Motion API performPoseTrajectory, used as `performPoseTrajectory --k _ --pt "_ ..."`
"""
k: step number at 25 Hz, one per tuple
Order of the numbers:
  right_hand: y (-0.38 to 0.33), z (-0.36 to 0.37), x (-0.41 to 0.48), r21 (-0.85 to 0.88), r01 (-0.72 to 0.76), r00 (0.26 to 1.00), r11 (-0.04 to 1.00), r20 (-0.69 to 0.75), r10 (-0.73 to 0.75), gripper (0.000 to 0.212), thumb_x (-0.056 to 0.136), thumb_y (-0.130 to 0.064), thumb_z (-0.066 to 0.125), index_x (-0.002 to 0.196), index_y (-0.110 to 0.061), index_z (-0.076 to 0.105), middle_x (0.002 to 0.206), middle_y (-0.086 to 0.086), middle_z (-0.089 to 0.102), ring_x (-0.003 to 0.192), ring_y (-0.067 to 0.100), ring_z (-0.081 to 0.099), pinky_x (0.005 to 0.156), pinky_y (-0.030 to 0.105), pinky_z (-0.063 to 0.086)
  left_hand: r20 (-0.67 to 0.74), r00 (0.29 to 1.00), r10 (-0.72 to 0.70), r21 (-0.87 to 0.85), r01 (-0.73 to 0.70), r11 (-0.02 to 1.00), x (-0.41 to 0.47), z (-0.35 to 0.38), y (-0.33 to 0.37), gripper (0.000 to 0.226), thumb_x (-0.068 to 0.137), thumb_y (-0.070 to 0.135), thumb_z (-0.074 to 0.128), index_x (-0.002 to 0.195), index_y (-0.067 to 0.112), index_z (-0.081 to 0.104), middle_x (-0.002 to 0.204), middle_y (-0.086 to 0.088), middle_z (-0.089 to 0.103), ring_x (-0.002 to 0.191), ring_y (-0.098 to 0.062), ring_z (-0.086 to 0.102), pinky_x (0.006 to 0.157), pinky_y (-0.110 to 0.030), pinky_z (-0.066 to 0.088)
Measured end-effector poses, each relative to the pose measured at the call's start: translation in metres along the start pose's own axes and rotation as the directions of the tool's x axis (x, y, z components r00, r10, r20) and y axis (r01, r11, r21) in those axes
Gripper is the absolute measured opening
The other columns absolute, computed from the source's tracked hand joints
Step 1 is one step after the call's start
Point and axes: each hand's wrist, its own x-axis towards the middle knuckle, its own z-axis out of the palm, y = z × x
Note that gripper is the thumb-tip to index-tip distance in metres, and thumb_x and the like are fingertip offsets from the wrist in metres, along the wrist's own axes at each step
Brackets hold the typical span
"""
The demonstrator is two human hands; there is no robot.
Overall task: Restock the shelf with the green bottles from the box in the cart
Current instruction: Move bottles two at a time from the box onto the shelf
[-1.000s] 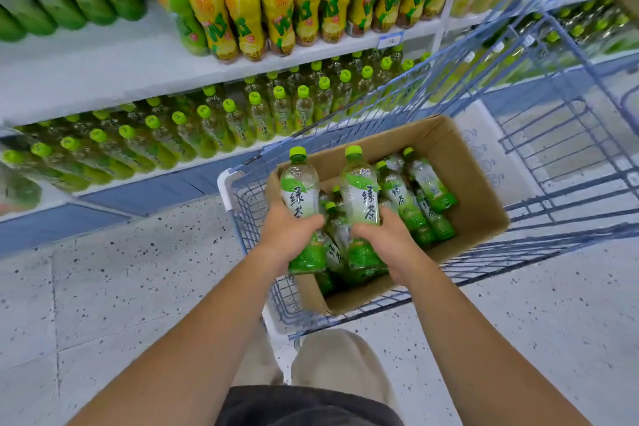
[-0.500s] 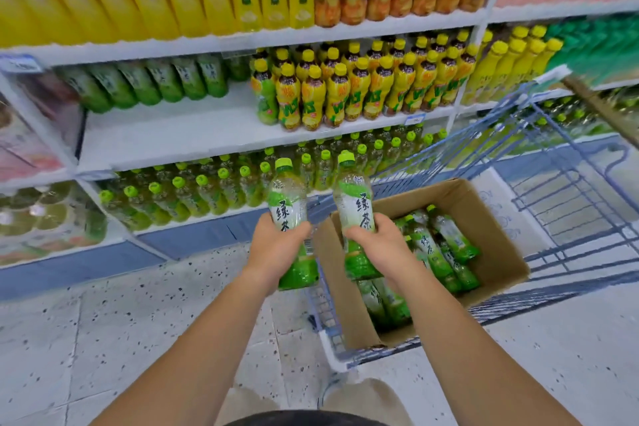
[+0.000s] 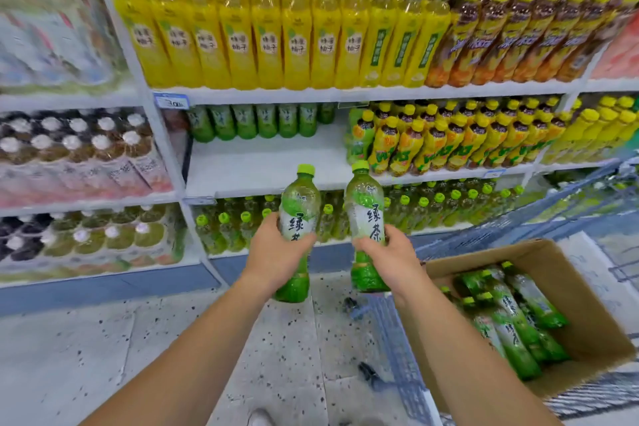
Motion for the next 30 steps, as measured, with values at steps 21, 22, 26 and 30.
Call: performPoseTrajectory --k 21,22,26,30 --pt "-0.015 0.124 0.261 0.045 0.225 0.971 0.973 -0.092 -0.220 0.031 0.076 -0.028 0.083 0.102 -0.025 0.066 0.095 -0.010 0.075 0.084 0.009 0.072 0.069 0.029 0.056 -0.155 0.961 0.228 0.067 -0.220 0.973 0.279 -0.010 -0.045 0.057 0.066 0.029 0.085 0.109 0.029 0.048 0.092 0.016 0.061 0.081 0.001 0.060 0.059 -0.023 0.046" --pt "-0.011 0.128 0.274 0.049 0.249 0.964 0.967 -0.108 -0.243 0.033 0.077 -0.027 0.083 0.104 -0.024 0.065 0.096 -0.009 0.075 0.085 0.011 0.072 0.070 0.031 0.057 -0.160 0.955 0.249 0.065 -0.241 0.968 0.291 -0.007 -0.052 0.057 0.066 0.029 0.085 0.109 0.030 0.047 0.092 0.017 0.060 0.080 0.002 0.059 0.057 -0.021 0.044" --pt "0.001 0.140 0.326 -0.013 0.383 0.901 0.924 -0.216 -0.376 0.028 0.077 -0.026 0.080 0.097 -0.028 0.061 0.095 -0.005 0.072 0.082 0.012 0.070 0.067 0.032 0.057 -0.192 0.912 0.362 0.010 -0.368 0.930 0.339 0.011 -0.077 0.055 0.067 0.022 0.083 0.109 0.027 0.048 0.087 0.012 0.062 0.070 0.003 0.062 0.048 -0.012 0.041" --pt "0.016 0.152 0.368 -0.099 0.555 0.772 0.826 -0.308 -0.556 0.024 0.080 -0.018 0.078 0.083 -0.027 0.056 0.083 -0.003 0.069 0.062 -0.004 0.064 0.047 0.010 0.045 -0.238 0.852 0.467 -0.061 -0.493 0.868 0.373 0.035 -0.097 0.050 0.070 0.018 0.081 0.105 0.031 0.049 0.087 0.011 0.061 0.070 0.002 0.061 0.056 -0.023 0.044"
